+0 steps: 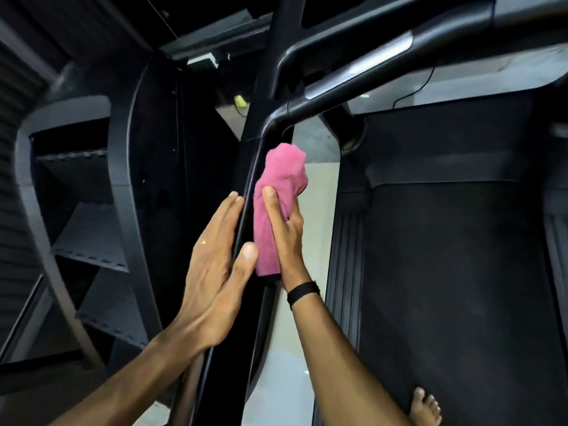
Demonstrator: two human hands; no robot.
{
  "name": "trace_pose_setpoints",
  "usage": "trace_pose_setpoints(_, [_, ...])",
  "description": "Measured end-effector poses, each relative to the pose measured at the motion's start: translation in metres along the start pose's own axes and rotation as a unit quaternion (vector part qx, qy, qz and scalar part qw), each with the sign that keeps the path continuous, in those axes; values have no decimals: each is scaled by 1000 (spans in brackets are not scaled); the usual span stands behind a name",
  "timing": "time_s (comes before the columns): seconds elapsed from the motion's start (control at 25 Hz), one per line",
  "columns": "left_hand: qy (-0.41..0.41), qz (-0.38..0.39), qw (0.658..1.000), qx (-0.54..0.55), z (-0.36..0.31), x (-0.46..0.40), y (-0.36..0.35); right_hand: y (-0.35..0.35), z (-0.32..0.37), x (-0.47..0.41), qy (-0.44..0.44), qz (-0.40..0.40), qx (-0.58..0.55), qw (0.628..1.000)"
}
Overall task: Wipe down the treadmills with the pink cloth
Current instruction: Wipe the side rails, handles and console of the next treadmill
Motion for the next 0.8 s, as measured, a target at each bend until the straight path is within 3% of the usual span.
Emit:
trace_pose_setpoints(0.12, [6, -1, 999, -35, -4, -6, 10, 8, -28, 37, -63, 56, -38, 996])
trace_pose_setpoints(0.24, [98, -59, 993, 5, -8, -55, 21, 3, -5, 68, 32, 68, -5, 997])
trace_pose_setpoints(0.32, [79, -63, 995, 2, -8, -81, 16, -12, 9, 45, 82, 80, 44, 993])
trace_pose_setpoints(0.44, [119, -35, 992, 32, 6, -85, 3, -10, 23, -21, 84, 24, 86, 992])
trace_pose_setpoints(0.56, [119, -33, 992, 40, 2, -85, 3, -5, 21, -69, 61, 12, 13, 998])
trace_pose_setpoints(0.64, [98, -27, 994, 31, -9, -96, 0, -4, 8, -58, 53, 30, -12, 998])
trace_pose_setpoints(0.8, [87, -95, 992, -2, 7, -114, 8, -2, -6, -15, 112, 51, -4, 992])
Point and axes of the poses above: each hand's wrist, its own x-axis away from the middle knuckle, its own y-axis out of the back of the hand, z = x × y, the point moved 7 cm from there along -x, towards the middle knuckle, and after that the axes turned 4 degrees about -y, right-handed, at the moved point
